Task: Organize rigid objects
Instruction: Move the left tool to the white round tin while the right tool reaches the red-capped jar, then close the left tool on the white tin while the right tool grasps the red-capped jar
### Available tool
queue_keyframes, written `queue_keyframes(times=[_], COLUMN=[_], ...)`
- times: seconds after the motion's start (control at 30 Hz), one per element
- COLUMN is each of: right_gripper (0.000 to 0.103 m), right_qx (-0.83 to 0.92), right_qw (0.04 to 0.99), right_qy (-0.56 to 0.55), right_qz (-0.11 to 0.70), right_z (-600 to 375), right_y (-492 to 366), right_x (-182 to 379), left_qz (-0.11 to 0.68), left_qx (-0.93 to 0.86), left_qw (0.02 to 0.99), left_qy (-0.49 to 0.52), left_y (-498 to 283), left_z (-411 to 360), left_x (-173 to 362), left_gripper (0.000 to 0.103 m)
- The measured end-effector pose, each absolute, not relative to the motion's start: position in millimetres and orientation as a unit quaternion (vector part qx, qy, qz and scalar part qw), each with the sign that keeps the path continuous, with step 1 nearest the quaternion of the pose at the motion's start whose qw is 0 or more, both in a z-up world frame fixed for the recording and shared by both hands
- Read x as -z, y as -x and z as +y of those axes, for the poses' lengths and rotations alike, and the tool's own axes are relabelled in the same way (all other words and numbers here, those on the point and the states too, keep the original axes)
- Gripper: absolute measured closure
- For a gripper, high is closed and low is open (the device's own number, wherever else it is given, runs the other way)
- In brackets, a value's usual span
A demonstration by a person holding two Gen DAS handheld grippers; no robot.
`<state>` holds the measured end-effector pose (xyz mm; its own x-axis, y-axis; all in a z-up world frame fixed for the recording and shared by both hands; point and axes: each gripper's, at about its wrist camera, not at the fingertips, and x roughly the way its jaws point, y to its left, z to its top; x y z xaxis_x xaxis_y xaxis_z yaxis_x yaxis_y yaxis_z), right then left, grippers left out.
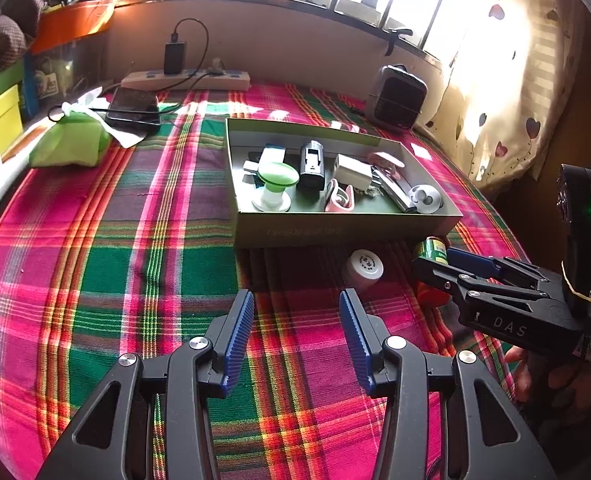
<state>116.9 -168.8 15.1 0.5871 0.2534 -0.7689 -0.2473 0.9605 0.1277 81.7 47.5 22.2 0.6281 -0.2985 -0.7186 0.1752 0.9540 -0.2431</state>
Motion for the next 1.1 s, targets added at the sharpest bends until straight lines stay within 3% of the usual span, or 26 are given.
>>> queue_keyframes(times=[0.9, 1.1], right_gripper=[0.047, 0.065], right_qx=[-0.102, -0.090], right_qw=[0.895, 0.896], right_qy=[-0.002, -0.004], right_qz=[0.434, 0.435], right_z=[-191.2, -200.9], right_y=[-110.4, -109.4], right_x=[-8.5, -7.0], left_qz=[0.435, 0.440], left_qx=[0.173, 0.176], left_qw=[0.882, 0.880], left_qy=[0.053, 0.046], left_y=[-103.1, -109.1], left_z=[16.8, 7.3], left_x=[-14.5, -12.8], left_gripper=[0.059, 0.059])
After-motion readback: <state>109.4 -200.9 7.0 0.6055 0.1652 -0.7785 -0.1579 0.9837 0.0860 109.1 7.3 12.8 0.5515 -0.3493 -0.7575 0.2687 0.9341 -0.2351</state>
